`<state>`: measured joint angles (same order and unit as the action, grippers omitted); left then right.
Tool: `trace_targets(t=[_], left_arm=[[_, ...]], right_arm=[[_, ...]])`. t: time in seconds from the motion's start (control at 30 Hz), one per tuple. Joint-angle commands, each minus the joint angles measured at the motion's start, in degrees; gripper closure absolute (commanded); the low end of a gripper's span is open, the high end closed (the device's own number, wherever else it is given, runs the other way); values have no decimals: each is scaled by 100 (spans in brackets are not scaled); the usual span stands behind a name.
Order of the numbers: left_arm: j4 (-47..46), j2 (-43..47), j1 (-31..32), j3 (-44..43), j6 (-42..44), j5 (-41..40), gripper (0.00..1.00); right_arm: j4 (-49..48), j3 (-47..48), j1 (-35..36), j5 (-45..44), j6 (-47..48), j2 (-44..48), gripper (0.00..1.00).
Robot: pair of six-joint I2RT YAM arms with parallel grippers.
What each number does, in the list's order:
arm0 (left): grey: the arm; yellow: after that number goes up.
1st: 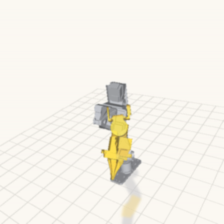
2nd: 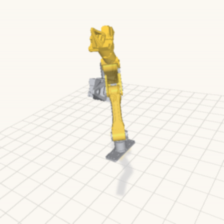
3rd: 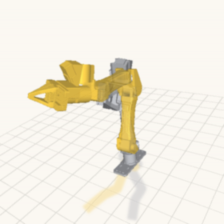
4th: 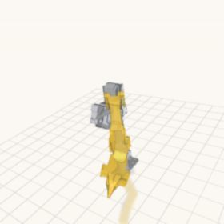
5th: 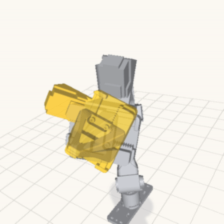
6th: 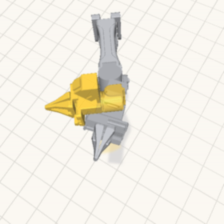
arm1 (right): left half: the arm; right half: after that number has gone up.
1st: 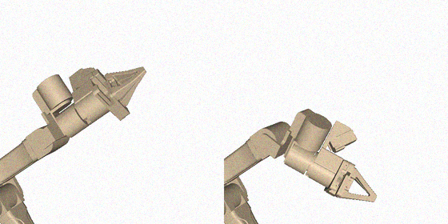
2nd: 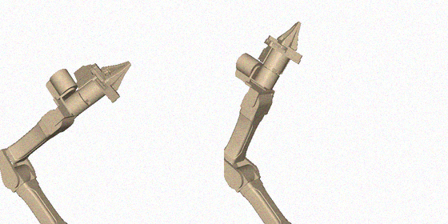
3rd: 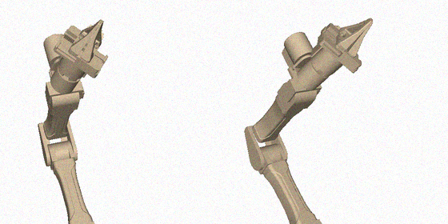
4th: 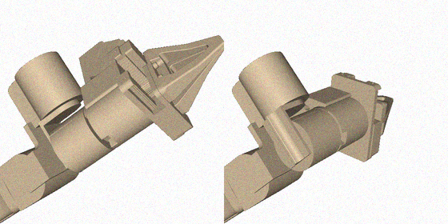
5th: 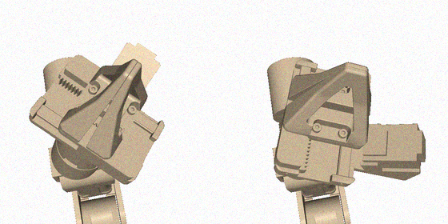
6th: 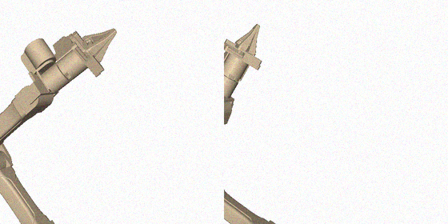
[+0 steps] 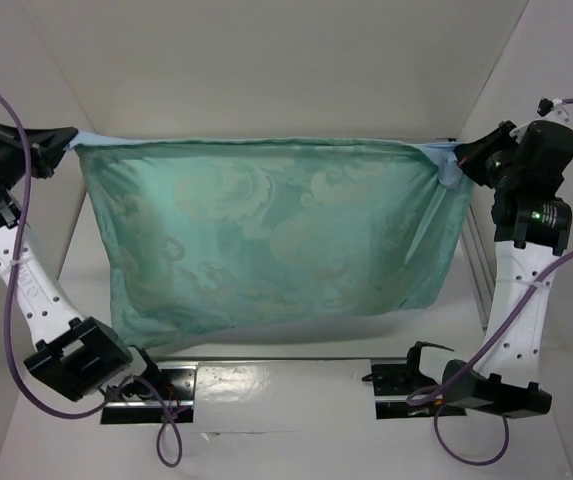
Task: Put the pillow into the pillowcase
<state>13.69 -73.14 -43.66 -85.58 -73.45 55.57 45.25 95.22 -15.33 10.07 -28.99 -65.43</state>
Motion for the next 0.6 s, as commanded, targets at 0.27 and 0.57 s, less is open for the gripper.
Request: trace_targets(t=[0.27,0.57], left_arm=[[1457,-3332,1824,-2706,2756,-2331,23],[2463,-3156,2589,-3239,4004,-3737,13]], right_arm=[[-2040,-306,671,-522,-19,-3181,5],[-1995,-583,1111,-1375,175,-2591,0]])
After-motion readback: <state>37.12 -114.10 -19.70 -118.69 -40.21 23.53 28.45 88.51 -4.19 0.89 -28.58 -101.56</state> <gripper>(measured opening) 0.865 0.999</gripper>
